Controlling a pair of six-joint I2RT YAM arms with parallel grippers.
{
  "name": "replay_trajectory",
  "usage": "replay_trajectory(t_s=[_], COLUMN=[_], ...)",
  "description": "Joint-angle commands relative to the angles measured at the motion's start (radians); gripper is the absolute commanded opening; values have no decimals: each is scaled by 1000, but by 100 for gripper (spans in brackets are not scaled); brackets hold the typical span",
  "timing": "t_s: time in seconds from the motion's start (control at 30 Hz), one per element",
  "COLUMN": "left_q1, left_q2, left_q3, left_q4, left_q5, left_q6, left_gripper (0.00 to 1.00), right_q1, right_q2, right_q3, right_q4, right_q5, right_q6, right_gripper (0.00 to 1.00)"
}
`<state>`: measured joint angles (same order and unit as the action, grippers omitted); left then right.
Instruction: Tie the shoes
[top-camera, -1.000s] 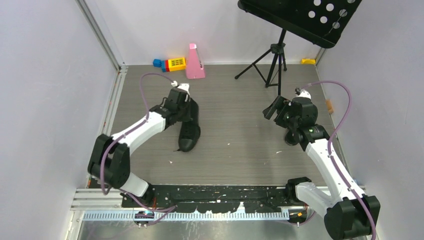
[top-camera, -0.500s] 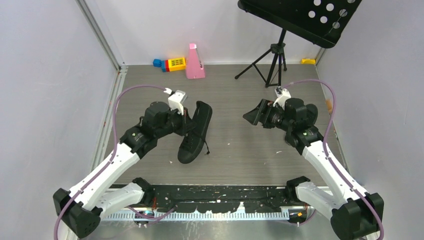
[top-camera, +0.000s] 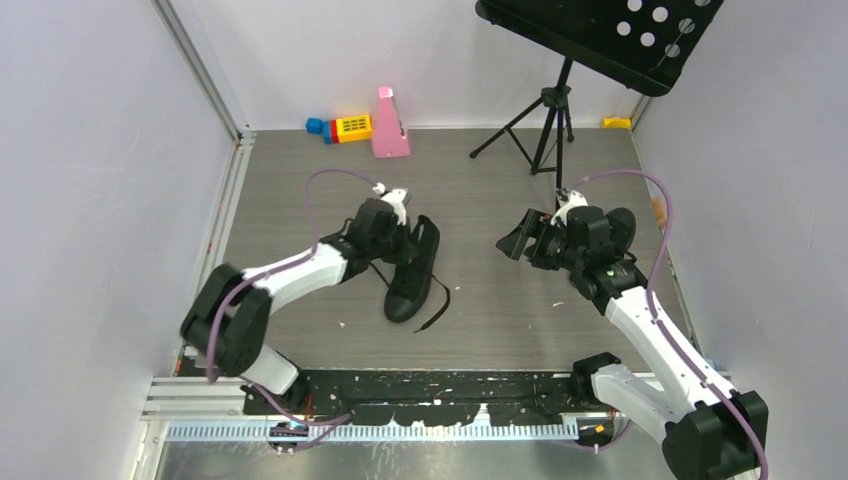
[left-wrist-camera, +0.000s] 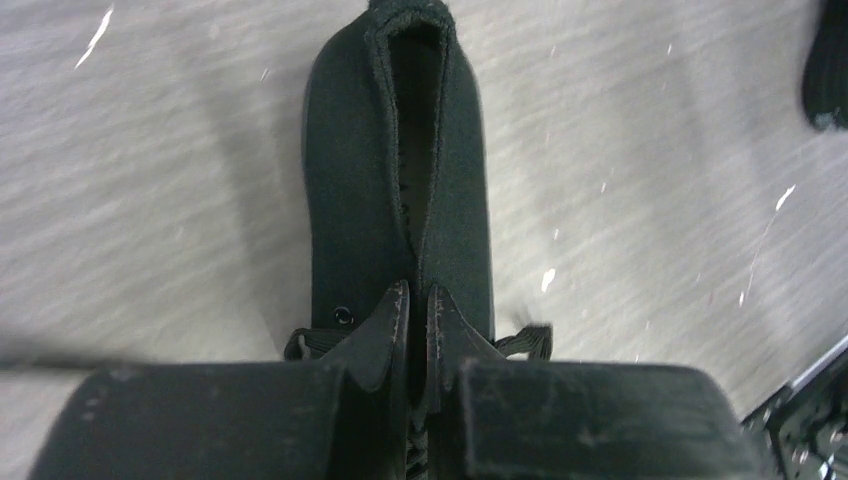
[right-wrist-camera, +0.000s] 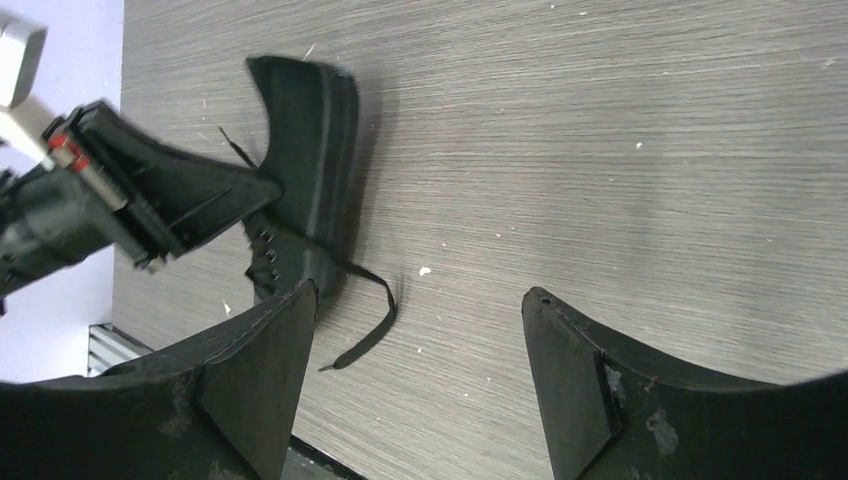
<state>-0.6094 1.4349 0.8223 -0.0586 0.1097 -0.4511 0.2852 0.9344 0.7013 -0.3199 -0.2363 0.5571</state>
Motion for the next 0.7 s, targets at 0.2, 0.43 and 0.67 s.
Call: replay_trajectory(t_s=[0.2, 0.43, 0.67], left_q1=[-47, -45, 87], left_q2=[360, 134, 61], left_q3=[401, 296, 193], left_q4=[118, -35, -150], left_q5=[-49, -96, -121], left_q6=[-60, 50, 54], left_gripper=[28, 78, 58], right_q1=[29, 196, 308], right_q2=[-21, 165, 366], right_q3=[-53, -26, 9], right_q4=[-11, 68, 208], right_q5=[-3, 133, 208], right_q6=[-4, -32, -29], right_gripper=[81, 70, 61])
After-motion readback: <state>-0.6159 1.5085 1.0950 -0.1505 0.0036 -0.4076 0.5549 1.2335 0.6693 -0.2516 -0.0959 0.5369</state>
